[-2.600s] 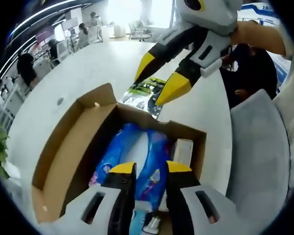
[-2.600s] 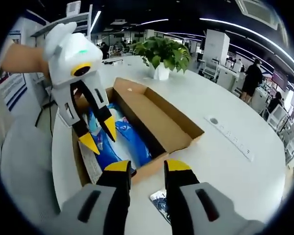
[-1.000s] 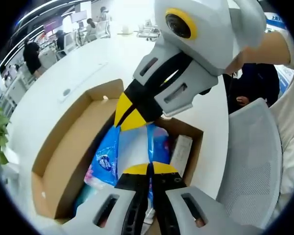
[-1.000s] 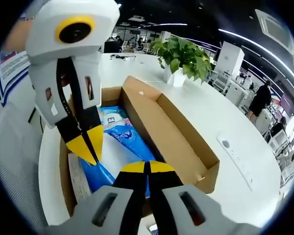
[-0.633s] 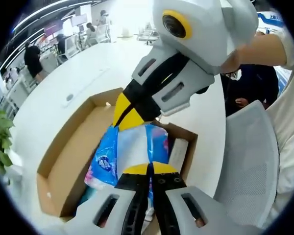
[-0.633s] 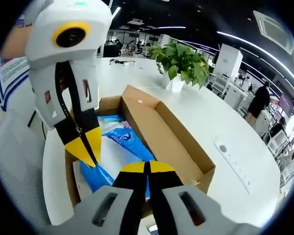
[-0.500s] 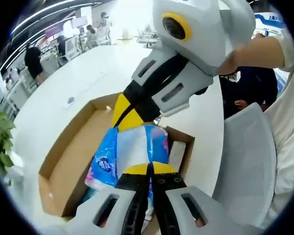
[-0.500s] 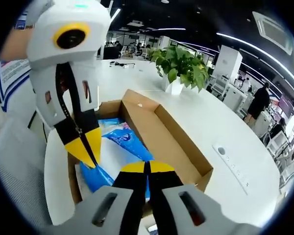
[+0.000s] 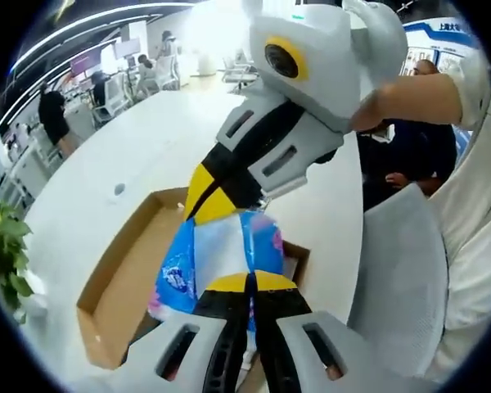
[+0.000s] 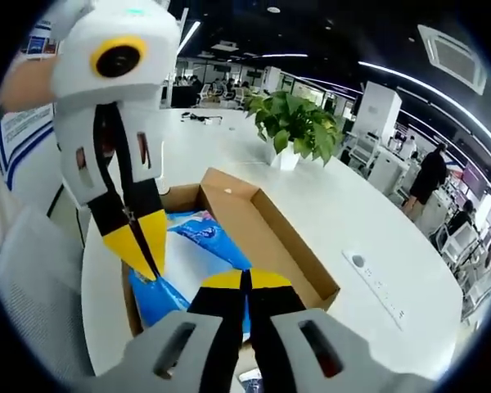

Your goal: Operate the shoe box by opening the lid, removing the specified soft item, and placing it in the target area until the item is outside and the box remains undamaged.

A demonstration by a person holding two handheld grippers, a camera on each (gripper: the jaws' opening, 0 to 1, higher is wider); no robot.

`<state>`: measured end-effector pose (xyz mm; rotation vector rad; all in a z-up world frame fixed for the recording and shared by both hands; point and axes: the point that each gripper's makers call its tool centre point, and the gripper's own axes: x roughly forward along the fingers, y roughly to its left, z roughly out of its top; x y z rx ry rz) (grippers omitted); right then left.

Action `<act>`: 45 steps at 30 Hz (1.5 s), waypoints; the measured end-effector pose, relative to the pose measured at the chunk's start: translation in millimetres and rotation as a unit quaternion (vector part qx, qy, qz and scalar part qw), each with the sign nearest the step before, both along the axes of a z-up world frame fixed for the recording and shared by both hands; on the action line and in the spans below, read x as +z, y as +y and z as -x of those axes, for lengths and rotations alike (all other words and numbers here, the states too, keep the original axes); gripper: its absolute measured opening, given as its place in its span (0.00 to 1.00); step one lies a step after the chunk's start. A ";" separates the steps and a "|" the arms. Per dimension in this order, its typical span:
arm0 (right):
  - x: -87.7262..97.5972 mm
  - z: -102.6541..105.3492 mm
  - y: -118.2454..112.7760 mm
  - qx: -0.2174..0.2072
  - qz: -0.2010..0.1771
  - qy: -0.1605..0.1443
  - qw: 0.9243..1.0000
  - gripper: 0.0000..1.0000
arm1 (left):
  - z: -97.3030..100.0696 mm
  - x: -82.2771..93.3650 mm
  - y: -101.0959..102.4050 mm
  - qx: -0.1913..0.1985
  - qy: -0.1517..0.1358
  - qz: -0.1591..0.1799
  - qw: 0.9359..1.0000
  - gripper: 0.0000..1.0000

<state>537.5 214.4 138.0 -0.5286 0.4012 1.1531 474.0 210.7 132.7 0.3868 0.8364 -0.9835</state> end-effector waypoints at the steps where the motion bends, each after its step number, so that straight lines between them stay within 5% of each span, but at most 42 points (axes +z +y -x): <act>1: 1.0 -0.3 -1.6 -0.001 0.000 0.000 1.000 0.00 | -0.2 1.7 -1.0 0.000 0.000 0.002 1.000 0.00; 13: 12.2 -1.5 -36.5 -0.013 0.010 0.009 1.000 0.00 | -0.3 17.3 -35.1 -0.024 0.001 0.030 0.999 0.00; 45: 8.0 -15.9 -156.1 -0.094 0.025 0.034 0.995 0.00 | -13.8 11.9 -153.4 -0.113 -0.010 0.050 0.992 0.00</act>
